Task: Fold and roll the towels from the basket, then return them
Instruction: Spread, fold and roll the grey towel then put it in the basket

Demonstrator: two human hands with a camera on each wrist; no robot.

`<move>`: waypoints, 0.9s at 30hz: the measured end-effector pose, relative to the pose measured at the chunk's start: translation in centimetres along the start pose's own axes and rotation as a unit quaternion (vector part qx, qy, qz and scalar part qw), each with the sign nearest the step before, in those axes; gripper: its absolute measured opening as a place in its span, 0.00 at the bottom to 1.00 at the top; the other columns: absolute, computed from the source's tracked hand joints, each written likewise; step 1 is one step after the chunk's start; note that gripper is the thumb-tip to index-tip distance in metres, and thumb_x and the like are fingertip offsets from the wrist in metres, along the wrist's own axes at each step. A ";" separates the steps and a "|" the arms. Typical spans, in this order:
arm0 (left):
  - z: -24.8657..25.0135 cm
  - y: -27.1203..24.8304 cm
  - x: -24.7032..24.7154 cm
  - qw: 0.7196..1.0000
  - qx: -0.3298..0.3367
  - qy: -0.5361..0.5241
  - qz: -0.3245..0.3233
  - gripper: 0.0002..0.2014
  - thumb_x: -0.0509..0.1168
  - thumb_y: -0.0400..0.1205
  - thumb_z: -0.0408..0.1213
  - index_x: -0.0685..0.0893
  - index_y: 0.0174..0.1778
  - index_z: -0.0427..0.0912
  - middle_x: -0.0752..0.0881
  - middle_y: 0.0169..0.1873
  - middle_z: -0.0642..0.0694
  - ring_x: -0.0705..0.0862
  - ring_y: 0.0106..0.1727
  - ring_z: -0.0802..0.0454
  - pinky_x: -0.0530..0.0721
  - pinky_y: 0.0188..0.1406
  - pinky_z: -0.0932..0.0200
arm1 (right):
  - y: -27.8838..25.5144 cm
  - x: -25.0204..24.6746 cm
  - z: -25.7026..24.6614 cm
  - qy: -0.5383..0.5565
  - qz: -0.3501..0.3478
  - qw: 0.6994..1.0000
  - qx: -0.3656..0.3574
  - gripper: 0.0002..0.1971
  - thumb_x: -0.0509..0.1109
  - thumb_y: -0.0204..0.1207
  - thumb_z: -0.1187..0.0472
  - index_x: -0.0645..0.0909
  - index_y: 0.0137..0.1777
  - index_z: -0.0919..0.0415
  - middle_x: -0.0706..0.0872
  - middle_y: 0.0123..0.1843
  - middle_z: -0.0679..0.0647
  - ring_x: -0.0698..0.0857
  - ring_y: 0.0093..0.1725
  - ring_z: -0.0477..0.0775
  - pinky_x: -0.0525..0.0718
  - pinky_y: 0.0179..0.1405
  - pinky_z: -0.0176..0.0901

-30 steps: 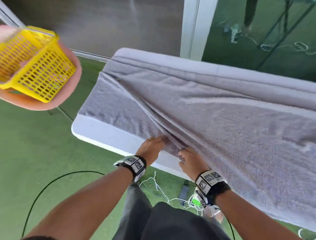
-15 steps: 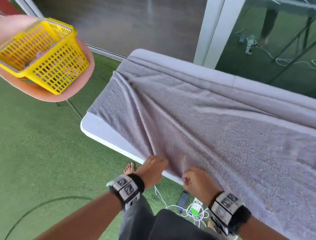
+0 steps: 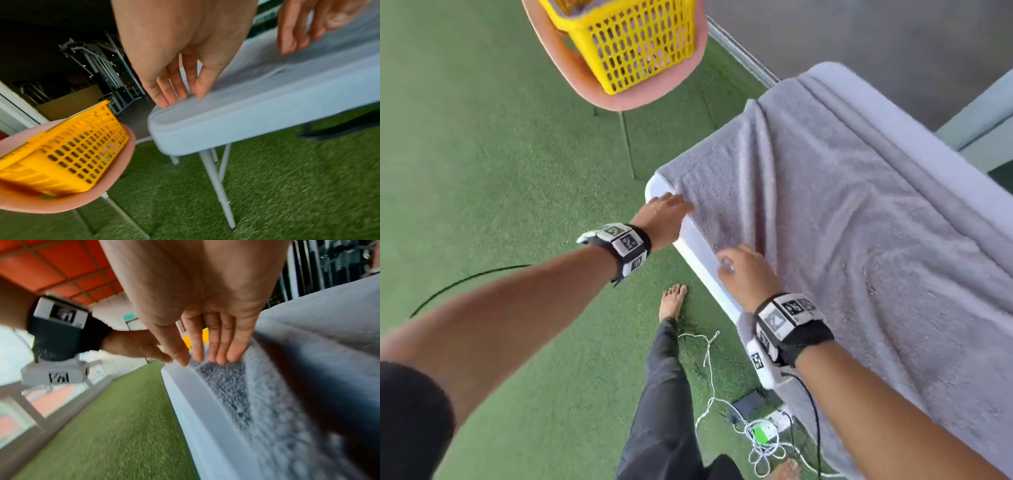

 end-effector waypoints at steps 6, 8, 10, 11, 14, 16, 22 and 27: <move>-4.2 4.9 -1.0 0.996 0.076 0.042 0.026 0.28 0.57 0.74 0.14 0.83 0.65 0.43 0.84 0.60 0.43 0.80 0.60 0.42 0.83 0.57 0.45 | 4.1 2.0 0.1 -0.145 0.053 0.988 0.027 0.15 0.70 0.73 0.66 0.77 0.60 0.64 0.80 0.57 0.64 0.79 0.57 0.68 0.76 0.59 0.58; -4.1 5.5 -1.3 0.993 0.104 0.038 0.038 0.25 0.57 0.73 0.13 0.85 0.58 0.39 0.87 0.52 0.42 0.81 0.54 0.42 0.84 0.51 0.46 | 4.4 1.9 -0.4 -0.134 0.079 0.988 0.011 0.12 0.71 0.69 0.71 0.80 0.52 0.66 0.84 0.49 0.66 0.84 0.49 0.68 0.79 0.52 0.55; -3.8 5.6 -1.8 0.991 0.122 0.042 0.044 0.22 0.56 0.72 0.12 0.86 0.53 0.35 0.87 0.46 0.40 0.82 0.51 0.40 0.85 0.48 0.46 | 4.7 1.7 -0.7 -0.114 0.077 0.990 0.024 0.10 0.71 0.68 0.70 0.82 0.50 0.65 0.86 0.47 0.65 0.85 0.48 0.66 0.80 0.49 0.51; -3.7 5.5 -2.0 0.990 0.123 0.046 0.043 0.21 0.56 0.72 0.12 0.86 0.52 0.33 0.86 0.44 0.38 0.82 0.50 0.39 0.85 0.48 0.46 | 4.9 1.6 -0.8 -0.102 0.073 0.992 0.032 0.09 0.71 0.70 0.69 0.82 0.50 0.64 0.87 0.48 0.64 0.85 0.49 0.65 0.80 0.49 0.50; -4.6 4.1 -2.9 0.992 0.103 0.059 0.039 0.18 0.57 0.75 0.13 0.83 0.55 0.31 0.85 0.45 0.36 0.81 0.50 0.39 0.85 0.50 0.45 | 4.3 1.3 -1.7 -0.059 0.066 0.995 0.037 0.07 0.70 0.72 0.64 0.83 0.50 0.59 0.86 0.50 0.56 0.84 0.47 0.60 0.81 0.44 0.48; -5.4 2.5 -4.0 0.992 0.093 0.070 0.042 0.16 0.60 0.76 0.16 0.81 0.58 0.31 0.84 0.47 0.37 0.81 0.52 0.41 0.84 0.56 0.47 | 3.5 1.5 -3.2 -0.036 0.069 0.997 0.012 0.06 0.72 0.72 0.62 0.82 0.49 0.57 0.85 0.48 0.52 0.82 0.43 0.54 0.80 0.36 0.43; -7.8 -3.5 -5.8 0.989 0.104 0.094 0.036 0.16 0.57 0.75 0.24 0.82 0.56 0.32 0.85 0.44 0.38 0.84 0.49 0.42 0.85 0.56 0.48 | 2.0 3.5 -7.6 0.004 0.030 0.998 -0.063 0.08 0.72 0.73 0.65 0.84 0.52 0.61 0.84 0.48 0.53 0.78 0.44 0.48 0.74 0.42 0.36; -9.1 -6.1 -3.6 0.990 0.031 0.136 -0.026 0.21 0.67 0.78 0.26 0.79 0.67 0.41 0.83 0.58 0.43 0.80 0.59 0.47 0.80 0.63 0.50 | -0.5 5.9 -6.8 0.020 -0.127 0.990 -0.062 0.19 0.70 0.79 0.57 0.79 0.69 0.58 0.84 0.63 0.55 0.83 0.58 0.52 0.82 0.62 0.44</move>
Point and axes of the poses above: each hand's wrist, its own y-axis towards the middle knuckle, its own x-axis out of the palm, z = x × y, the point moved 10 cm from there along y, towards the middle knuckle
